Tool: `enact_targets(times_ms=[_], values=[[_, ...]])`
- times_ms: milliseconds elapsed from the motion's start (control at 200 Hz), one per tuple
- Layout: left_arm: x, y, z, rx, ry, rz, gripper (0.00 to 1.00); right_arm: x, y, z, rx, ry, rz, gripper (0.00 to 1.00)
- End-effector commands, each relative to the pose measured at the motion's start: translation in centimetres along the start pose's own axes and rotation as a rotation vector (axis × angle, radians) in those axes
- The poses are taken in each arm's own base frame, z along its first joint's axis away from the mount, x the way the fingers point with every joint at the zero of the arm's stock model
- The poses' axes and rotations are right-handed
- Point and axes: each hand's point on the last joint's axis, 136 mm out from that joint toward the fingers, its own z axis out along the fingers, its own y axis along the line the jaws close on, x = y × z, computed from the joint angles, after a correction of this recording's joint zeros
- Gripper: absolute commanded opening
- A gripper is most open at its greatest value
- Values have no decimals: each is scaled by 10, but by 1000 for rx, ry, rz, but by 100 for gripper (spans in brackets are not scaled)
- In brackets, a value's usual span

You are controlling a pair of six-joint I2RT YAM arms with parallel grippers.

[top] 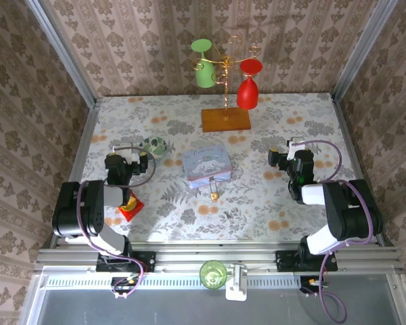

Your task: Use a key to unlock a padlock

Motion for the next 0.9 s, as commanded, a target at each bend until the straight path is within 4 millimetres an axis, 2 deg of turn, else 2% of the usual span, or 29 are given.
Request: enact_targets(times_ms=[0,895], values=[[-10,0,1,9,-28,6,100,-4,0,1,-5,-8,2,100],[-10,0,1,21,-29,-1,100,-4,0,1,-7,-8,3,100]])
